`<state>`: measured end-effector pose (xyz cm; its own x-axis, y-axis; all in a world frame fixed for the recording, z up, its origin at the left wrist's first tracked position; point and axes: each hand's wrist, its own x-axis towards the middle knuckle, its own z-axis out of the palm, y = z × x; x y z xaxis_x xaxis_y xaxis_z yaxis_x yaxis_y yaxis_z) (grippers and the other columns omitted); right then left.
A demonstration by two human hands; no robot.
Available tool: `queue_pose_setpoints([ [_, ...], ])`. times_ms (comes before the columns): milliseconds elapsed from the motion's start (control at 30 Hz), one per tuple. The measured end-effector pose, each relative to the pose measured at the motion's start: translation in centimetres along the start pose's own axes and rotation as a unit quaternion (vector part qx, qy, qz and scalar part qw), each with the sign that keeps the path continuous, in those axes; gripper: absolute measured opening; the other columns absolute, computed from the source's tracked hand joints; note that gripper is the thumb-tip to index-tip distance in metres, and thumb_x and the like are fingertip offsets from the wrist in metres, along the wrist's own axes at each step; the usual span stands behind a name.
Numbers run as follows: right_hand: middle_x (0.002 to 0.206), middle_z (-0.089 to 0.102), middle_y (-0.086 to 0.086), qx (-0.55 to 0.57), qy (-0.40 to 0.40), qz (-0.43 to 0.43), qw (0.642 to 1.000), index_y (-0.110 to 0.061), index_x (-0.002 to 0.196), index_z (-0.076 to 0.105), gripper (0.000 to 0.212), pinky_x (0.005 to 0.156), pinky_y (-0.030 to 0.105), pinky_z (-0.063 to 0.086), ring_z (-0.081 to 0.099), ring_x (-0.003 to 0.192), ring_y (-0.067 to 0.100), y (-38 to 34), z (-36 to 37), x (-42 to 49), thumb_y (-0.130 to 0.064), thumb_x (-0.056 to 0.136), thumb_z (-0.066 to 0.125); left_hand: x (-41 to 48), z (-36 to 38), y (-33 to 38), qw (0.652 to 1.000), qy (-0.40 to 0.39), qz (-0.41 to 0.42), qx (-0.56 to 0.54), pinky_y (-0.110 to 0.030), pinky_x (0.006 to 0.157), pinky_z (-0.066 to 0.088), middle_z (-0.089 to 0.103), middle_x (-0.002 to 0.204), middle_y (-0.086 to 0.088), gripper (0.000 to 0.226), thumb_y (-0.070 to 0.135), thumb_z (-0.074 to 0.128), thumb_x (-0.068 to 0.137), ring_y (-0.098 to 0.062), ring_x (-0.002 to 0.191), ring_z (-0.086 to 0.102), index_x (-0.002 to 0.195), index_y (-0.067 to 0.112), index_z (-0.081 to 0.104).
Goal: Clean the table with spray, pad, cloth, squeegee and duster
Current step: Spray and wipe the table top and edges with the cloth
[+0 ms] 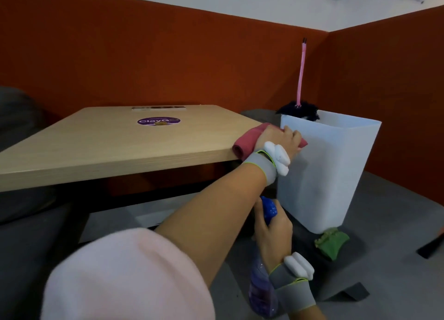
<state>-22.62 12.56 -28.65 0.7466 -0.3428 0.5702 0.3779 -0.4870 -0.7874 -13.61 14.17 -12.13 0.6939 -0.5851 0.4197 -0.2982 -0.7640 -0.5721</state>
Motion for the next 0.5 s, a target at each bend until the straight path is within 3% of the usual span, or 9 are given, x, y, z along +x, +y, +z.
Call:
queue_pose_setpoints([
  [133, 0.064, 0.050, 0.005, 0.011, 0.000, -0.019, 1.000, -0.016, 0.072, 0.048, 0.041, 0.055, 0.038, 0.042, 0.049, 0.057, 0.021, -0.5, 0.6, -1.0, -0.053, 0.090, 0.046, -3.3, 0.5, -0.8, 0.997, 0.039, 0.030, 0.052, -0.045, 0.081, 0.046, 0.034, 0.146, -0.017, 0.052, 0.033, 0.026, 0.103, -0.042, 0.107, 0.057, 0.148, 0.008, 0.016],
  [333, 0.058, 0.051, 0.004, 0.025, -0.034, -0.026, 0.999, -0.032, 0.070, 0.041, 0.037, 0.054, 0.044, 0.048, 0.057, 0.051, 0.025, -1.8, 4.7, -3.3, -0.062, 0.091, 0.042, -14.0, 1.9, -8.7, 0.995, 0.054, -0.047, 0.064, -0.034, 0.057, 0.049, 0.065, 0.110, -0.010, 0.054, 0.037, 0.019, 0.098, -0.032, 0.072, 0.064, 0.131, 0.011, 0.053],
  [500, 0.057, 0.051, 0.003, 0.079, -0.054, -0.023, 0.995, -0.021, 0.068, 0.045, 0.044, 0.056, 0.044, 0.048, 0.057, 0.051, 0.026, -4.8, 8.2, -4.8, -0.059, 0.091, 0.046, -22.6, 0.0, -14.7, 0.991, 0.026, -0.133, 0.008, -0.039, 0.064, 0.052, 0.067, 0.108, -0.009, 0.054, 0.041, 0.015, 0.103, -0.029, 0.085, 0.066, 0.128, 0.010, 0.052],
])
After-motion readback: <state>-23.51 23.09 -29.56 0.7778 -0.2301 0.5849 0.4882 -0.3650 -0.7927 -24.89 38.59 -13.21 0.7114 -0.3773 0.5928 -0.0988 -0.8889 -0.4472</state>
